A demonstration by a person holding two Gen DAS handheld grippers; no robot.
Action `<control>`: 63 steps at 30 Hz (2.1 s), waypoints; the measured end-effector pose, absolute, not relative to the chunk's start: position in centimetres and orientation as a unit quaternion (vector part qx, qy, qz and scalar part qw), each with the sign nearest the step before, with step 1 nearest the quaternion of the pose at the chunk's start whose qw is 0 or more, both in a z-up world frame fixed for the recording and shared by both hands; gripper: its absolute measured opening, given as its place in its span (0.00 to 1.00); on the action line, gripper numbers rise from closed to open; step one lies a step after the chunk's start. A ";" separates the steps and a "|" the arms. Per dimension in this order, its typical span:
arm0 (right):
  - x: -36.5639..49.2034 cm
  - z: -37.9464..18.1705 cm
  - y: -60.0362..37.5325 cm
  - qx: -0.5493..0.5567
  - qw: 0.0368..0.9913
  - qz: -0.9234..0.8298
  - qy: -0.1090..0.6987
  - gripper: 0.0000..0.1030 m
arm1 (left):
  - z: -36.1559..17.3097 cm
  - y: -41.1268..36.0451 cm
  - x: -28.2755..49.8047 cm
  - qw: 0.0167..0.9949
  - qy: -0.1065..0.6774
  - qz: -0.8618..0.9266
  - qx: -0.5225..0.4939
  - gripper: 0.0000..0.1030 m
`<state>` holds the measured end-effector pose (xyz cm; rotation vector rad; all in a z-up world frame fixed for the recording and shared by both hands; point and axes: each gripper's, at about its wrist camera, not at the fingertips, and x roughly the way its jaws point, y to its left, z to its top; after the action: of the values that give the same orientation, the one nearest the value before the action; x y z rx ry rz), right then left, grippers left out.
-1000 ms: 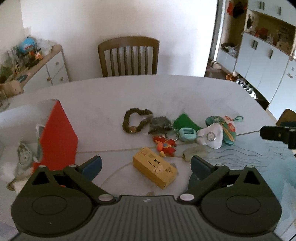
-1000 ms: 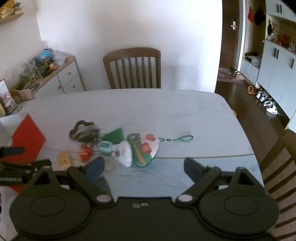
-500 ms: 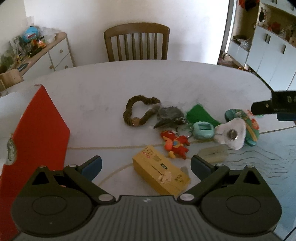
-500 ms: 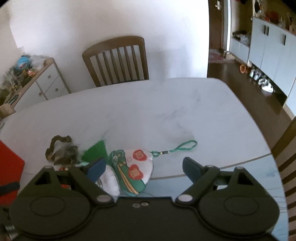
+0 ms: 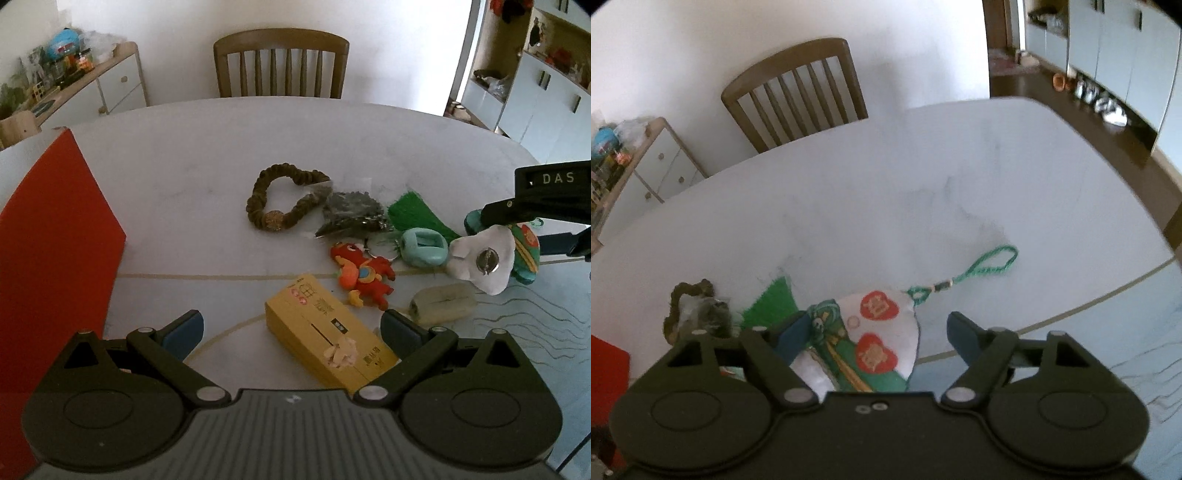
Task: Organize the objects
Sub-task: 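Grasp the yellow box with the left tool while the right tool grasps the patterned pouch, then carry the yellow box and patterned pouch over the cardboard box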
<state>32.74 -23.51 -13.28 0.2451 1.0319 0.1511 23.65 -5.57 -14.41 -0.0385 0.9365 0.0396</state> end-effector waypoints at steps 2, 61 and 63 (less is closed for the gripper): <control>32.8 -13.4 -23.6 0.125 0.856 0.075 0.495 0.73 | -14.6 -5.6 23.7 0.891 0.454 0.020 -0.020 1.00; 18.8 0.5 -22.4 0.085 0.894 0.174 0.404 0.41 | -4.8 -0.5 14.9 0.890 0.445 -0.089 -0.044 0.29; 18.5 0.7 -21.5 0.085 0.893 0.182 0.404 0.41 | -4.4 0.2 14.4 0.891 0.442 -0.092 -0.046 0.29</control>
<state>18.46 -21.51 0.75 0.1755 0.8382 0.3775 14.45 0.16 -4.36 -0.0950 0.9178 -0.1905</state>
